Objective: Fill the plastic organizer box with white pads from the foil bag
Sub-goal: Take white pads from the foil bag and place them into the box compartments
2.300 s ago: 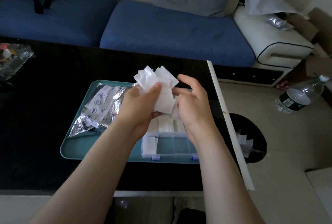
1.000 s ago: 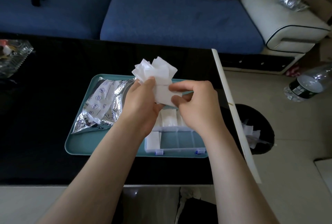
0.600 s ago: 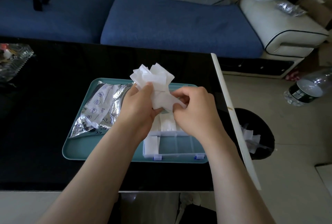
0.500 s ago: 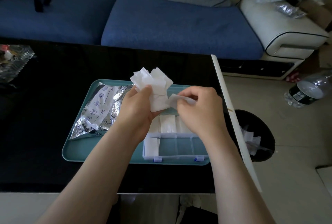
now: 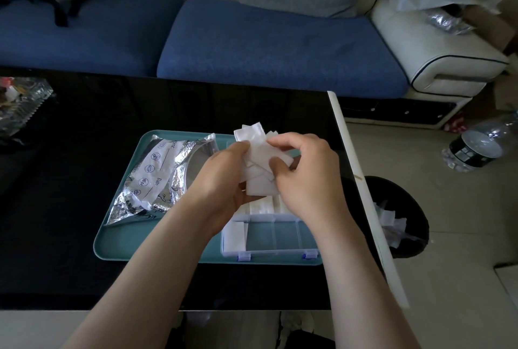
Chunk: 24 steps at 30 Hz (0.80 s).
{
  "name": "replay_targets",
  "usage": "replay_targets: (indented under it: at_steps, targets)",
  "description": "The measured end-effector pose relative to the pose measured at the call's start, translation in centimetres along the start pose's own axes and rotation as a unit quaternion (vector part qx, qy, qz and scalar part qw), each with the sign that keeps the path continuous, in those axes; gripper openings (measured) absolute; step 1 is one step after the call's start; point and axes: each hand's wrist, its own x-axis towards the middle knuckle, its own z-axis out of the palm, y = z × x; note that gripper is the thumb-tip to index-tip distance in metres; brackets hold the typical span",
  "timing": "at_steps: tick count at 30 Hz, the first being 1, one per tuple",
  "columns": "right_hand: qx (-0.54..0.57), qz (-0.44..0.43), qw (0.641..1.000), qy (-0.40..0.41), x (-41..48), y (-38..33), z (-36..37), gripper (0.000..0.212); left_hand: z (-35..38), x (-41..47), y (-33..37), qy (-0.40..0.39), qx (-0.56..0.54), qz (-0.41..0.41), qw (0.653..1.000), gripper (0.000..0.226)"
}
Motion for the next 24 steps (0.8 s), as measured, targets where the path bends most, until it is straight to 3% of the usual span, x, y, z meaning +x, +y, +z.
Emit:
replay_targets:
  at_steps: [6, 16, 24]
  targets:
    - [-0.006, -0.004, 1.0, -0.005, -0.13, -0.3, -0.04, 0.034, -0.34, -0.07, 0.21, -0.012, 0.031, 0.002, 0.999, 0.038]
    - [-0.007, 0.03, 0.999, 0.014, 0.05, -0.08, -0.05, 0.034, -0.6, 0.17, 0.09, -0.024, -0.012, 0.0, 1.0, 0.034]
    - [0.093, 0.1, 0.991, 0.013, 0.24, 0.53, -0.6, 0.027, -0.76, 0.52, 0.02, -0.029, -0.027, -0.002, 0.999, 0.034]
